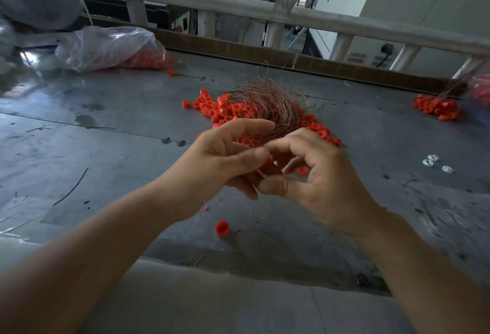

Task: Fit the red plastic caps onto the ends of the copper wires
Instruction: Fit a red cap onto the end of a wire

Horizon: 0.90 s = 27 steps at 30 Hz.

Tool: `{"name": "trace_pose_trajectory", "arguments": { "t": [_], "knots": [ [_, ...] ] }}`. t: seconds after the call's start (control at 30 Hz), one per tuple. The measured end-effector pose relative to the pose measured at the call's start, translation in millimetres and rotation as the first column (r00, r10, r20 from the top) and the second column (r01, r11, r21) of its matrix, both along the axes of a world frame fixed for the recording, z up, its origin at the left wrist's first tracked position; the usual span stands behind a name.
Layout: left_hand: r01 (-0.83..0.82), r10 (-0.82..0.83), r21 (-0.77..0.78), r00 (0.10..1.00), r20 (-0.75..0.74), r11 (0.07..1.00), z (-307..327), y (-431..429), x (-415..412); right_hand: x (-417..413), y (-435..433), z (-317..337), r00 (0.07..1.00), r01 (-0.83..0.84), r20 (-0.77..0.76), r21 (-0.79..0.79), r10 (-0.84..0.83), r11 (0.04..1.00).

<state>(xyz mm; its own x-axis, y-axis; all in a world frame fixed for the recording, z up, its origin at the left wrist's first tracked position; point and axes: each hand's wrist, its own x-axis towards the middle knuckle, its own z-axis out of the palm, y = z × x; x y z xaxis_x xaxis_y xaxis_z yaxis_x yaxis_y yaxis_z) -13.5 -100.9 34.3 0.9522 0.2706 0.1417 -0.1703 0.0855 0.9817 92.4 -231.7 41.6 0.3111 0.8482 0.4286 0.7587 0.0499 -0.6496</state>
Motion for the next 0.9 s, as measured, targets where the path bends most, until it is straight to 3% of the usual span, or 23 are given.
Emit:
{"name": "trace_pose_trajectory", "arguments": {
  "t": [0.13,0.4,0.53,0.63,0.7,0.8,0.9],
  "knots": [
    [0.022,-0.015,-0.079,0.996,0.085,0.997,1,7,-1,1,-1,3,0.993,0.041,-0.111,0.0,-0.041,0.999],
    [0.023,-0.011,-0.136,0.996,0.088,0.99,8,16,-6,4,-8,9,0.994,0.111,-0.005,-0.044,-0.111,0.993],
    [-0.218,0.218,0.007,0.975,-0.045,0.976,9,24,-7,3,-5,3,0.996,0.071,0.066,-0.196,-0.059,0.978],
    [-0.496,0.505,0.109,0.86,-0.072,0.861,4,40,-4,-1,0,-7,0.99,0.056,0.137,-0.334,-0.01,0.941],
    [-0.613,0.655,0.3,0.754,-0.055,0.731,-4,48,1,-2,2,-11,0.984,0.039,0.175,-0.397,0.034,0.917],
    [-0.577,0.736,0.605,0.677,-0.02,0.548,-16,53,7,-3,3,-14,0.977,0.02,0.196,-0.457,0.079,0.889],
    [-0.497,0.755,0.733,0.654,-0.035,0.464,-20,56,9,-3,2,-13,0.975,0.005,0.197,-0.474,0.1,0.881]
  ]
}}
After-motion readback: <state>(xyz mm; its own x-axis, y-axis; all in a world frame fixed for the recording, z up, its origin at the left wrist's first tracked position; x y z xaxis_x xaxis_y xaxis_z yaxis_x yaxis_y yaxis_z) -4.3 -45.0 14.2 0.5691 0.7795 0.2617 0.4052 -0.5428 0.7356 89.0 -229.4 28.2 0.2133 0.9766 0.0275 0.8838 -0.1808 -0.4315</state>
